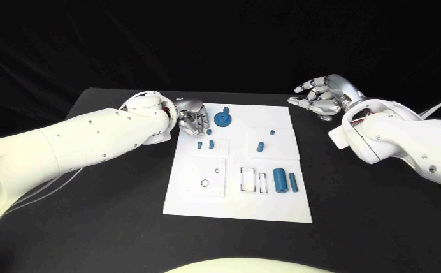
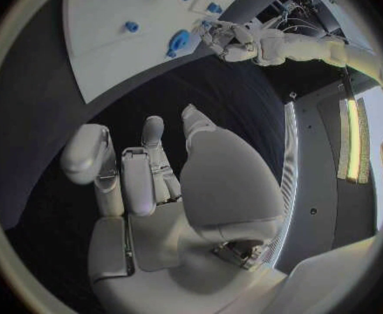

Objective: Assemble the parts on the task board

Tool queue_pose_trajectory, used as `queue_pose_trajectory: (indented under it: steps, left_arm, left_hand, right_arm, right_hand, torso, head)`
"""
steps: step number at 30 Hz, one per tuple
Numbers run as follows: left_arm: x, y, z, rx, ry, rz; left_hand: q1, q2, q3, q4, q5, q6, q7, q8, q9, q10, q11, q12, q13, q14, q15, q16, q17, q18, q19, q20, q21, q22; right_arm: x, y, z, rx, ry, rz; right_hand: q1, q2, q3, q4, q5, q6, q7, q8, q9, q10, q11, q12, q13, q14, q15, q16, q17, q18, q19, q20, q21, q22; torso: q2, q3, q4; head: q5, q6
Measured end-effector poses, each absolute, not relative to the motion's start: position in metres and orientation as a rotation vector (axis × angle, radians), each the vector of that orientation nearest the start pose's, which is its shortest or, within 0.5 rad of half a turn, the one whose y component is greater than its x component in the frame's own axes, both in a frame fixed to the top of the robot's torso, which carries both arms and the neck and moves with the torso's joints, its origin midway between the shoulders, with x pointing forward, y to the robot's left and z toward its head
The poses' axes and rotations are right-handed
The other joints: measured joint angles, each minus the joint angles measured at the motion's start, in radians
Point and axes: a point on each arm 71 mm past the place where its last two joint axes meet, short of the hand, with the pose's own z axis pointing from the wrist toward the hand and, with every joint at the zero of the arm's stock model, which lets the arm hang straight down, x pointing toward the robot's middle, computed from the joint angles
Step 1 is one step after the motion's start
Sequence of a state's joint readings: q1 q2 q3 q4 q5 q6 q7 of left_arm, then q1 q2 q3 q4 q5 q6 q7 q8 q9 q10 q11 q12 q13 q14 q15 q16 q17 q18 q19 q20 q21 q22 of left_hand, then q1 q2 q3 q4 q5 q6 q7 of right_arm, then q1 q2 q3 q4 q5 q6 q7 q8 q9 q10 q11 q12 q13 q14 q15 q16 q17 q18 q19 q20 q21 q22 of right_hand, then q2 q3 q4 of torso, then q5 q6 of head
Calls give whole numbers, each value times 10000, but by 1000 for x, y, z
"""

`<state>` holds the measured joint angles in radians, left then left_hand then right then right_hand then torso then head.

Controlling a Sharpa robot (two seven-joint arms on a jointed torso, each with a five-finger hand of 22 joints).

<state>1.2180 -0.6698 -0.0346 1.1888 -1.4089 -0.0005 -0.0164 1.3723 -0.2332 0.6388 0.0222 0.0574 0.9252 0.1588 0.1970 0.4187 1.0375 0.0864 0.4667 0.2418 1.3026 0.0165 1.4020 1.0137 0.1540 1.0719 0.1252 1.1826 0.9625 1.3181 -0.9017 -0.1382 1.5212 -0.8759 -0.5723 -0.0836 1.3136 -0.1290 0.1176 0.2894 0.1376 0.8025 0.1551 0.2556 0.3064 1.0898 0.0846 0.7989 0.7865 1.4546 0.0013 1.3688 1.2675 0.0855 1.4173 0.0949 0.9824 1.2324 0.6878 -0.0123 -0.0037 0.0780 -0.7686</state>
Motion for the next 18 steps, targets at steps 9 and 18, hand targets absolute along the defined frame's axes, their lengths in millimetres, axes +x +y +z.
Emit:
queue_pose_trajectory:
  steps: [9, 18]
  left_arm:
    - [545, 230, -204, 401, 18302, -6063]
    - [541, 261, -187, -3554, 16567, -8856]
  left_hand:
    - [647, 278, 181, -346, 0, 69, 50, 3, -2, 62, 65, 0, 200, -1274, 88, -803, -2093, 248, -1341, -51, -1236, -1579]
    - [193, 354, 401, -124, 0, 163, 130, 7, -1, -266, 282, -352, 141, -2724, 320, -2589, -4510, 247, -1614, 214, -1966, -1968]
  right_arm:
    - [497, -242, -163, 3119, 16517, 7706]
    - [488, -227, -171, -953, 16710, 6525]
  right_hand:
    - [1886, -544, 2313, -544, 0, -39, 43, 350, -80, -336, 126, -4302, -3838, 67, 76, -460, -183, 86, -172, 105, -761, -382]
    - [1547, -1096, 3668, -1008, 0, 439, -78, 349, -120, -54, 84, -5527, -4970, 66, 73, -207, 162, 80, -165, 99, -123, 159]
  torso:
    - [-8, 3, -7]
    - [-18, -5, -12]
  head:
    - [0, 45]
    - [-105, 155]
